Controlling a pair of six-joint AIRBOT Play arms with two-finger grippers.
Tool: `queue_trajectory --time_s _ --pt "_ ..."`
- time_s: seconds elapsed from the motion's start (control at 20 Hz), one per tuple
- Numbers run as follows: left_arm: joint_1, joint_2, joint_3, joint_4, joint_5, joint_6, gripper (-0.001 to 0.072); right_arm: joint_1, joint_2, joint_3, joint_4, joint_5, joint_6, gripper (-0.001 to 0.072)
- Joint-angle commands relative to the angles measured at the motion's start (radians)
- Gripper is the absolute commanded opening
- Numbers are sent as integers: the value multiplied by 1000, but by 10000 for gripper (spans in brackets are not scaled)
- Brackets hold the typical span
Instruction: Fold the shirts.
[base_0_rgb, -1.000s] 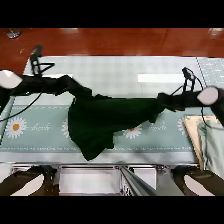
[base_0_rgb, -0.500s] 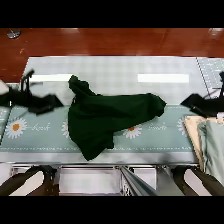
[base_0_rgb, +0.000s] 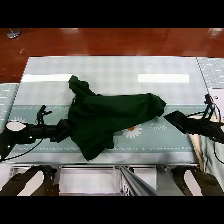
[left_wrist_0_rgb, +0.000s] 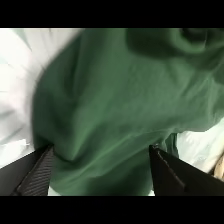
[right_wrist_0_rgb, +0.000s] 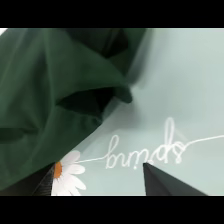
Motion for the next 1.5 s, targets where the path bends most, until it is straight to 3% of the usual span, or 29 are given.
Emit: queue_trajectory --time_s 0.0,0.2,0.4,0.45,0.5,0.55,0.85,1.0,1.25,1.3,1.35,1.4,1.45 --pt "-30 -21 -34 -49 34 22 699 40 11 -16 16 -27 13 626" --pt "-39 -45 -34 -34 22 28 699 40 11 -16 16 -32 28 626" --pt "-169 -140 -26 -151 152 68 692 40 11 -16 17 -51 46 626" --pt "-205 -164 -11 -192 173 90 655 40 11 -16 17 -52 47 626" --pt "-235 -185 13 -210 185 107 386 40 11 -16 16 -54 47 626" --pt "-256 -200 48 -213 187 137 25 40 11 -16 16 -57 48 625" --pt "-257 -204 222 -211 154 159 33 40 -87 -13 104 -201 79 620" --pt "-257 -204 268 -211 121 159 32 60 -261 43 191 -200 -26 620" --pt "-259 -204 273 -212 92 159 32 176 -585 291 207 -214 -33 612" --pt "-259 -204 274 -212 89 159 32 200 -642 335 207 -208 -26 448" --pt "-257 -204 278 -212 88 159 33 212 -689 380 207 -180 -30 90" --pt "-243 -200 295 -212 75 159 33 214 -720 436 207 -132 -46 20" --pt "-219 -191 330 -218 53 159 33 213 -725 504 204 -80 -56 20"
